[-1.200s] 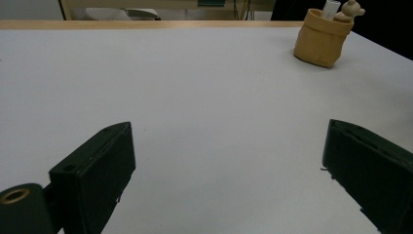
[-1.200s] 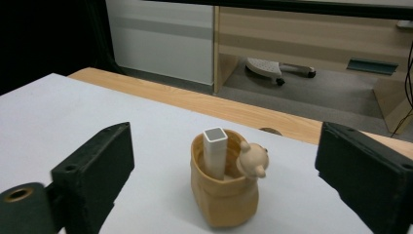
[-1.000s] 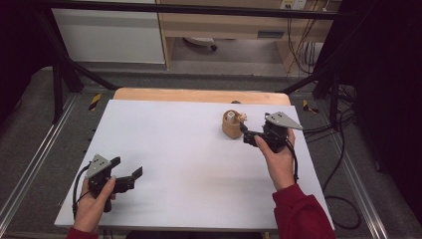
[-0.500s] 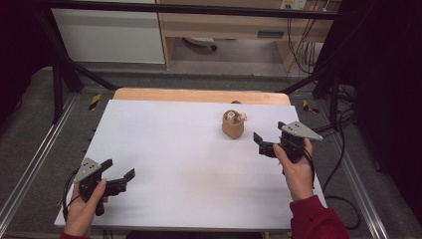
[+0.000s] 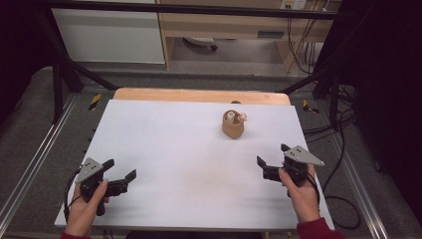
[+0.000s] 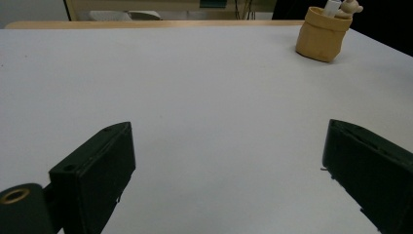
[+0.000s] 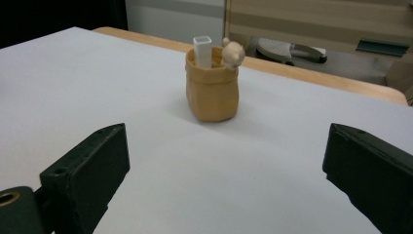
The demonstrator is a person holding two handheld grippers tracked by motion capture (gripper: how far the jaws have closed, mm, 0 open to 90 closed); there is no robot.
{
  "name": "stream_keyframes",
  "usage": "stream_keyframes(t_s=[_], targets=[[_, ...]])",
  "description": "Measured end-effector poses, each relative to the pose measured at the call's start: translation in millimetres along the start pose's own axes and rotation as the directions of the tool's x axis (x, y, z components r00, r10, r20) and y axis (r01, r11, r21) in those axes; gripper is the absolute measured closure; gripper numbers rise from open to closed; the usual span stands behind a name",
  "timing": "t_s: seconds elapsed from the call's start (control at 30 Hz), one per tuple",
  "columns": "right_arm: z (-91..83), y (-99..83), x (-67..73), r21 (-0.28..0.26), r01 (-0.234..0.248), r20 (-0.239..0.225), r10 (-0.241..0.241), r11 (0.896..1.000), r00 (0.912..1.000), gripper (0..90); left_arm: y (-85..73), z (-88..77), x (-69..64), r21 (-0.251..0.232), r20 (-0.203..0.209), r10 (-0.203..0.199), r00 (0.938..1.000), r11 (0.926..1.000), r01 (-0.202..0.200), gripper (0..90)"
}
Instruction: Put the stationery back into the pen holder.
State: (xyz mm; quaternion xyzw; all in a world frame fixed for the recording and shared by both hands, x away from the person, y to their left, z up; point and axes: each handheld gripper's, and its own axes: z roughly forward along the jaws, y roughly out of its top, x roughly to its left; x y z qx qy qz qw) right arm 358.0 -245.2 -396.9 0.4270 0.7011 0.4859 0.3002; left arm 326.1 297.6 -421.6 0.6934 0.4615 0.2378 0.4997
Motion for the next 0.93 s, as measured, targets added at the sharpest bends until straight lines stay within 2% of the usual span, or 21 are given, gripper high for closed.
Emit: stream_keyframes(t_s=[0.2, 0.3, 0.37, 0.6, 0.73, 0.87, 0.93], targets=[[-1.8, -20.9, 2.5, 0.03, -0.032, -0.016, 0.033, 0.999, 0.9993, 3.2, 0.2, 0.1, -0.8, -0.002, 0.001, 0.003, 1.0, 1.0, -0.003, 5.1], [-0.3, -28.3, 4.1, 0.052, -0.029, -0.022, 0.03, 0.998, 0.9993, 3.0, 0.2, 0.6, -1.6, 0.0, 0.004, 0.006, 1.0, 1.0, -0.006, 5.1], [2.4, -31.1, 5.1, 0.069, -0.015, -0.03, 0.017, 0.998, 0.9994, 2.9, 0.0, 1.6, -2.3, 0.005, 0.006, 0.012, 0.9999, 0.9999, -0.012, 5.1], [15.3, -41.5, 15.0, 0.119, -0.024, -0.087, 0.035, 0.993, 0.9956, 2.8, 0.5, 3.2, -4.3, 0.004, 0.013, 0.018, 0.9998, 0.9998, -0.018, 5.1], [27.3, -45.1, 23.3, 0.161, -0.003, -0.12, 0.023, 0.987, 0.9926, 2.6, 0.5, 3.4, -5.2, 0.005, 0.014, 0.019, 0.9997, 0.9998, -0.019, 5.1], [36.0, -44.6, 27.8, 0.177, 0.008, -0.118, 0.014, 0.984, 0.9929, 2.8, 0.7, 4.1, -5.9, 0.007, 0.017, 0.024, 0.9996, 0.9997, -0.024, 5.2], [39.4, -44.2, 27.6, 0.191, 0.008, -0.097, 0.011, 0.982, 0.9952, 2.9, 0.8, 4.3, -6.5, 0.008, 0.017, 0.024, 0.9996, 0.9997, -0.024, 5.3]])
